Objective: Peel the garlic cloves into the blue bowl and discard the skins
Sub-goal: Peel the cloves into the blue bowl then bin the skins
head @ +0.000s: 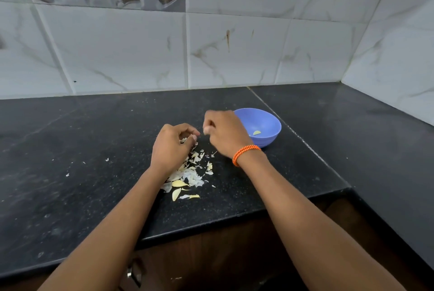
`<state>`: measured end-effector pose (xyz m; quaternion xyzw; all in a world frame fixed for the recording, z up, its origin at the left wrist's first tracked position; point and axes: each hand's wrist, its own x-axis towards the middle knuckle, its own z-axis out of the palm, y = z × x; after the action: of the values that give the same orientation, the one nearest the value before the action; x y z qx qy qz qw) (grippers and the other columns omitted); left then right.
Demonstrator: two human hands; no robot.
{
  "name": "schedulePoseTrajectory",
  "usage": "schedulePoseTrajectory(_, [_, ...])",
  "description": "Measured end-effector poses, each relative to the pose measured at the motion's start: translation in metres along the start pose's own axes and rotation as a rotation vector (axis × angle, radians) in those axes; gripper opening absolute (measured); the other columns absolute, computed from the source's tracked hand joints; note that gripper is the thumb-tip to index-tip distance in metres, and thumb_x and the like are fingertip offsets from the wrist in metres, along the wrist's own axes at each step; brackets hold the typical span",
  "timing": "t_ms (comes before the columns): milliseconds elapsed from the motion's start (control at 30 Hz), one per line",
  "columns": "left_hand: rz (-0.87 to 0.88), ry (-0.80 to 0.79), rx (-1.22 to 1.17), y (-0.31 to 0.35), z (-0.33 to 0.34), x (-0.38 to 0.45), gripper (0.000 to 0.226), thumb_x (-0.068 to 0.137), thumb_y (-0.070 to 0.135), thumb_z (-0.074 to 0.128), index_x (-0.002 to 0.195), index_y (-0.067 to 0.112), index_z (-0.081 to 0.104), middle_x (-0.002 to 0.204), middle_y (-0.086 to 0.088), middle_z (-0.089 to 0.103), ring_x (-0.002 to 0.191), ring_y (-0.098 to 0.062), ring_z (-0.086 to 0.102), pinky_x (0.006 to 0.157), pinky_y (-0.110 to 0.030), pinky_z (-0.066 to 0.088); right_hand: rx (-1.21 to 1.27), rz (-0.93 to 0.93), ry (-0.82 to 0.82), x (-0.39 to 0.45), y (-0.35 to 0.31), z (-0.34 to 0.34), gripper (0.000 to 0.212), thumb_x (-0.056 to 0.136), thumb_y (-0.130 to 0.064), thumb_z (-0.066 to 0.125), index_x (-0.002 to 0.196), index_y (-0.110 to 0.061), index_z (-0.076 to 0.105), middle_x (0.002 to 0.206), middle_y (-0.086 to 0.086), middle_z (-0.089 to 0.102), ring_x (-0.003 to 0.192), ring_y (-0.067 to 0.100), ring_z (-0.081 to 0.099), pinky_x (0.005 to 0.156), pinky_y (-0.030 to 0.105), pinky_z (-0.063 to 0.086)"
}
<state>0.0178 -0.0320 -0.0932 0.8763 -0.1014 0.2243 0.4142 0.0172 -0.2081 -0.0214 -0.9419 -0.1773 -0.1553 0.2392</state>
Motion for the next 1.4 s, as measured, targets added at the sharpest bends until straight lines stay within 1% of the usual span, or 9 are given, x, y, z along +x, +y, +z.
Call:
schedulePoseTrajectory(100, [-0.009, -0.006, -0.008, 0.002, -0.001, 0.001, 0.015, 0.099, 0.022, 0.072, 0.095, 0.034, 0.08, 0.076, 0.014, 0.075, 0.067, -0.026, 0.069, 0.064, -0.047, 0.061, 0.044, 0.037, 0.183, -0.006, 0.0, 0.002, 0.018, 0.09, 0.0, 0.061, 0.083, -0.017, 0.059, 0.076, -0.002, 0.064, 0.076, 0.027, 0.06, 0.063, 0.04, 0.046])
schedulePoseTrajectory(200, [-0.014, -0.02, -0.008, 0.001, 0.0, 0.003, 0.017, 0.099, 0.02, 0.072, 0.094, 0.034, 0.079, 0.076, 0.014, 0.075, 0.065, -0.021, 0.069, 0.064, -0.045, 0.061, -0.095, -0.002, -0.093, -0.04, 0.001, 0.034, 0.021, 0.092, -0.003, 0.062, 0.089, -0.021, 0.051, 0.086, 0.002, 0.063, 0.084, 0.032, 0.063, 0.066, 0.039, 0.045])
schedulePoseTrajectory(300, [0.012, -0.059, 0.033, -0.001, -0.001, 0.0, 0.019, 0.097, 0.018, 0.075, 0.093, 0.036, 0.081, 0.077, 0.016, 0.075, 0.063, -0.016, 0.068, 0.062, -0.043, 0.061, -0.058, 0.014, -0.071, -0.035, 0.014, 0.044, 0.019, 0.098, -0.01, 0.064, 0.089, -0.023, 0.054, 0.082, 0.0, 0.062, 0.082, 0.028, 0.065, 0.067, 0.039, 0.049])
schedulePoseTrajectory(500, [0.107, -0.118, 0.035, 0.008, -0.002, -0.001, 0.018, 0.089, 0.024, 0.086, 0.1, 0.038, 0.083, 0.081, 0.023, 0.076, 0.096, 0.002, 0.068, 0.086, -0.013, 0.047, 0.359, 0.121, 0.112, -0.039, 0.028, 0.047, 0.009, 0.103, -0.014, 0.067, 0.095, -0.018, 0.07, 0.075, -0.004, 0.071, 0.069, 0.013, 0.069, 0.07, 0.042, 0.062])
schedulePoseTrajectory(600, [0.099, -0.084, 0.005, 0.012, -0.005, -0.001, 0.016, 0.087, 0.029, 0.09, 0.099, 0.036, 0.084, 0.082, 0.022, 0.076, 0.096, 0.009, 0.065, 0.082, -0.006, 0.043, 0.515, 0.124, 0.143, -0.038, 0.028, 0.045, 0.007, 0.104, -0.013, 0.068, 0.101, -0.013, 0.074, 0.076, -0.002, 0.076, 0.067, 0.015, 0.072, 0.068, 0.037, 0.065])
schedulePoseTrajectory(767, [0.051, -0.067, -0.047, 0.012, -0.004, -0.005, 0.01, 0.09, 0.032, 0.087, 0.096, 0.04, 0.084, 0.088, 0.018, 0.075, 0.094, 0.003, 0.063, 0.078, -0.023, 0.051, 0.604, 0.105, 0.194, -0.039, 0.03, 0.045, 0.01, 0.103, -0.016, 0.071, 0.101, -0.009, 0.078, 0.079, 0.0, 0.078, 0.068, 0.014, 0.074, 0.068, 0.032, 0.065])
schedulePoseTrajectory(967, [0.075, -0.036, -0.051, 0.016, -0.005, -0.003, 0.008, 0.097, 0.031, 0.08, 0.093, 0.034, 0.086, 0.081, 0.023, 0.077, 0.087, 0.005, 0.069, 0.076, -0.011, 0.048, 0.586, 0.118, 0.235, -0.038, 0.033, 0.047, 0.018, 0.097, -0.011, 0.077, 0.115, -0.01, 0.082, 0.097, -0.001, 0.08, 0.072, 0.007, 0.075, 0.072, 0.02, 0.062])
schedulePoseTrajectory(1133, [0.06, -0.047, -0.027, 0.01, 0.0, -0.001, 0.011, 0.101, 0.037, 0.075, 0.094, 0.036, 0.083, 0.083, 0.02, 0.077, 0.082, -0.007, 0.069, 0.085, -0.043, 0.057, 0.656, 0.107, 0.226, -0.039, 0.034, 0.043, 0.021, 0.095, -0.008, 0.079, 0.116, -0.01, 0.079, 0.093, 0.0, 0.08, 0.083, 0.009, 0.078, 0.081, 0.027, 0.065])
schedulePoseTrajectory(1400, [0.092, -0.079, -0.099, 0.011, -0.002, -0.004, 0.012, 0.095, 0.043, 0.079, 0.104, 0.037, 0.083, 0.092, 0.02, 0.078, 0.087, -0.01, 0.07, 0.081, -0.048, 0.059, 0.543, 0.071, 0.304, -0.039, 0.035, 0.047, 0.011, 0.097, -0.009, 0.077, 0.106, -0.012, 0.081, 0.088, -0.005, 0.079, 0.078, 0.004, 0.076, 0.076, 0.03, 0.065])
